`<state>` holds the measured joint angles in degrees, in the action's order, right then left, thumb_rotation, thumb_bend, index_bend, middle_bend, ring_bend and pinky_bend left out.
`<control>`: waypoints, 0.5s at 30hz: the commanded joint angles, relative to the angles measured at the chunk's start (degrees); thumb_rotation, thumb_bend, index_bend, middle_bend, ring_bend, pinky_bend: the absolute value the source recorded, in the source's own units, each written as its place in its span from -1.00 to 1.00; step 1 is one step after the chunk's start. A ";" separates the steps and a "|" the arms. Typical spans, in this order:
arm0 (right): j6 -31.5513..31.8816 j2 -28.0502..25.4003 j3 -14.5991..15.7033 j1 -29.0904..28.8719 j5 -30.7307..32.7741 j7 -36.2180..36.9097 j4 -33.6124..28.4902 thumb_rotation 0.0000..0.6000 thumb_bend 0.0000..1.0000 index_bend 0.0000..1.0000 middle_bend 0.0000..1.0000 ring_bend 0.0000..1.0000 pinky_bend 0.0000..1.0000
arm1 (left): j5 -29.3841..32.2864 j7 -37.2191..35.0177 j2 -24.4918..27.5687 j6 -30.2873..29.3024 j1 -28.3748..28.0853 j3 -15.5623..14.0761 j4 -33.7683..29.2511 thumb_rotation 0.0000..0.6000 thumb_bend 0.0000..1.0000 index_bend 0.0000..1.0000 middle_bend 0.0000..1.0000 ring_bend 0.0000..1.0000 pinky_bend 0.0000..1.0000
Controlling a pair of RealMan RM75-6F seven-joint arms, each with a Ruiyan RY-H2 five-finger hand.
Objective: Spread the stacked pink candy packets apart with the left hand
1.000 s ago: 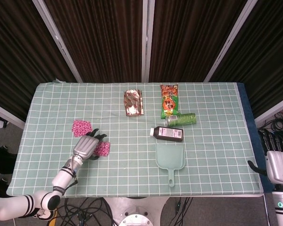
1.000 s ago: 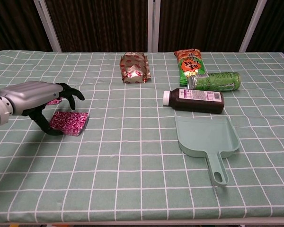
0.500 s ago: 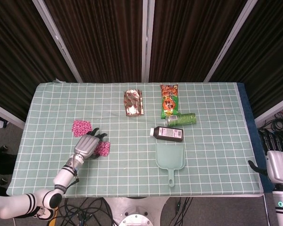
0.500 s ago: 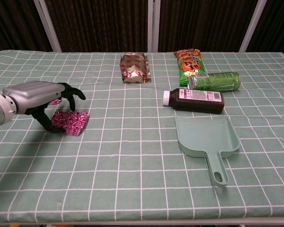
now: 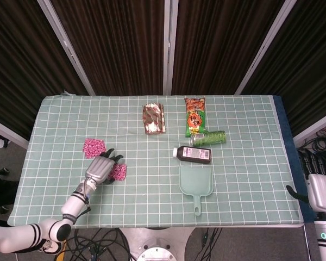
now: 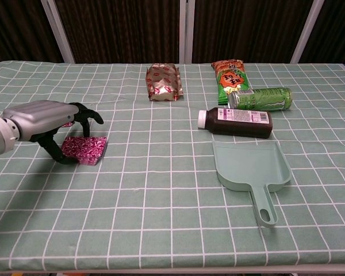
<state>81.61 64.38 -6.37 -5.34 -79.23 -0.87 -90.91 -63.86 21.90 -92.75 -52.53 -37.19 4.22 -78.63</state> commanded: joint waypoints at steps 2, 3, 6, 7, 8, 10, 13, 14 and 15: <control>-0.06 0.10 0.02 -0.03 -0.01 0.07 0.15 1.00 -0.79 -1.00 -1.00 -1.00 -1.00 | 0.03 -0.07 0.03 -0.28 0.07 0.12 -0.09 1.00 -0.56 -0.63 -0.28 -0.91 -0.59; -0.10 0.13 0.02 -0.05 0.01 0.08 0.19 1.00 -0.79 -1.00 -1.00 -1.00 -1.00 | 0.02 -0.11 0.01 -0.39 0.10 0.16 -0.07 1.00 -0.56 -0.62 -0.27 -0.91 -0.59; -0.21 0.19 0.04 -0.07 0.06 0.11 0.30 1.00 -0.79 -1.00 -1.00 -1.00 -1.00 | 0.05 0.28 -0.06 -0.46 0.11 0.01 0.13 1.00 -0.54 -0.61 -0.22 -0.89 -0.59; -0.20 0.19 0.05 -0.05 0.07 0.12 0.31 1.00 -0.79 -1.00 -1.00 -1.00 -1.00 | 0.09 0.39 -0.11 -0.43 0.12 -0.07 0.14 1.00 -0.54 -0.61 -0.20 -0.88 -0.59; -0.18 0.17 0.04 -0.04 0.07 0.13 0.31 1.00 -0.79 -1.00 -1.00 -1.00 -1.00 | 0.13 0.43 -0.15 -0.41 0.15 -0.12 0.14 1.00 -0.54 -0.61 -0.20 -0.87 -0.59; -0.16 0.11 0.01 -0.01 0.13 0.18 0.30 1.00 -0.79 -1.00 -1.00 -1.00 -1.00 | 0.20 0.52 -0.20 -0.32 0.16 -0.22 0.15 1.00 -0.53 -0.60 -0.19 -0.86 -0.59; -0.12 0.00 0.00 0.04 0.17 0.29 0.29 1.00 -0.79 -1.00 -1.00 -1.00 -1.00 | 0.06 0.34 -0.41 -0.58 0.24 -0.15 0.33 1.00 -0.53 -0.59 -0.17 -0.84 -0.60; -0.11 -0.02 0.00 0.06 0.17 0.33 0.30 1.00 -0.79 -1.00 -1.00 -1.00 -1.00 | 0.03 0.19 -0.47 -0.61 0.24 -0.08 0.39 1.00 -0.53 -0.59 -0.15 -0.83 -0.60; -0.12 -0.03 0.02 0.07 0.17 0.36 0.31 1.00 -0.79 -1.00 -1.00 -1.00 -1.00 | -0.02 0.04 -0.52 -0.68 0.26 -0.02 0.45 1.00 -0.52 -0.58 -0.15 -0.82 -0.60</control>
<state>81.49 64.35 -6.35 -5.27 -79.06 -0.50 -90.60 -63.85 21.99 -93.23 -53.17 -36.94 4.16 -78.22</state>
